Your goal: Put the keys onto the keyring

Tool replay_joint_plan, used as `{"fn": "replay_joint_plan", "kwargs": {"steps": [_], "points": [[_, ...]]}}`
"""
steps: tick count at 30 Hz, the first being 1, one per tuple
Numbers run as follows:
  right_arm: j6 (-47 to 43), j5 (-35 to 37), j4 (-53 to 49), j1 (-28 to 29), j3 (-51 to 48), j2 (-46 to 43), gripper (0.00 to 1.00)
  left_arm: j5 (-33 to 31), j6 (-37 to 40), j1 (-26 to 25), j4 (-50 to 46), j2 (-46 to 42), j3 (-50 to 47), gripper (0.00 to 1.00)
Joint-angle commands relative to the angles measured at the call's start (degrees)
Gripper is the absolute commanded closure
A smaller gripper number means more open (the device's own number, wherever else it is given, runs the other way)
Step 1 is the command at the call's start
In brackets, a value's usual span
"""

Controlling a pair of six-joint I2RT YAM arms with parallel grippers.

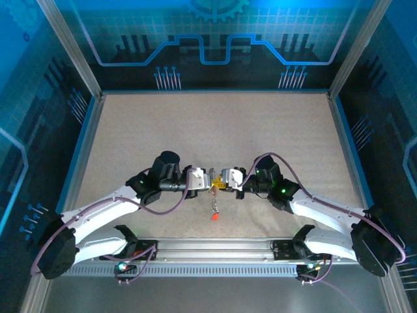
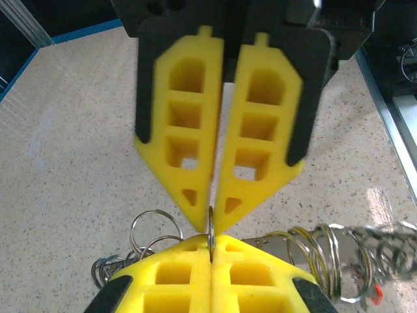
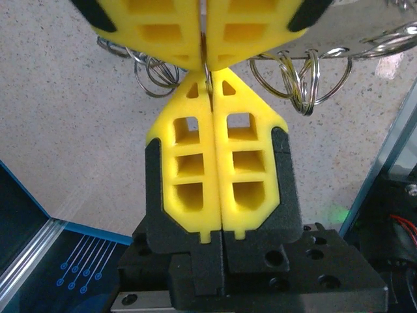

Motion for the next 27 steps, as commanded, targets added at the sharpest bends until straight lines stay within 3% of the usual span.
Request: {"fn": "replay_joint_plan", "kwargs": {"steps": [1, 9, 15, 19, 22, 27], "points": [[3.09, -3.12, 7.75, -1.12, -1.61, -2.55, 0.77, 2.95, -2.27, -0.2, 5.95, -2.38, -1.64, 1.0], [4.89, -10.15, 6.16, -3.37, -2.27, -3.28, 0.68, 7.44, -4.72, 0.31, 12.78, -5.34, -4.42, 1.0], [5.73, -12.42, 5.69, -3.56, -1.42, -1.66, 0.68, 8.84, -5.69, 0.35, 15.87, -5.12, -4.95, 1.0], [5.63, -12.52, 5.42, -3.81, -1.24, -1.72, 0.83, 9.02, -6.04, 0.32, 16.85, -5.12, -5.35, 1.0], [6.39, -12.47, 7.06, -3.9, -1.96, -2.28, 0.83, 9.44, -5.58, 0.32, 16.22, -4.84, -5.21, 1.0], [6.11, -11.66, 6.71, -3.99, -1.74, -1.91, 0.97, 9.42, -6.12, 0.36, 17.6, -4.43, -5.61, 1.0]]}}
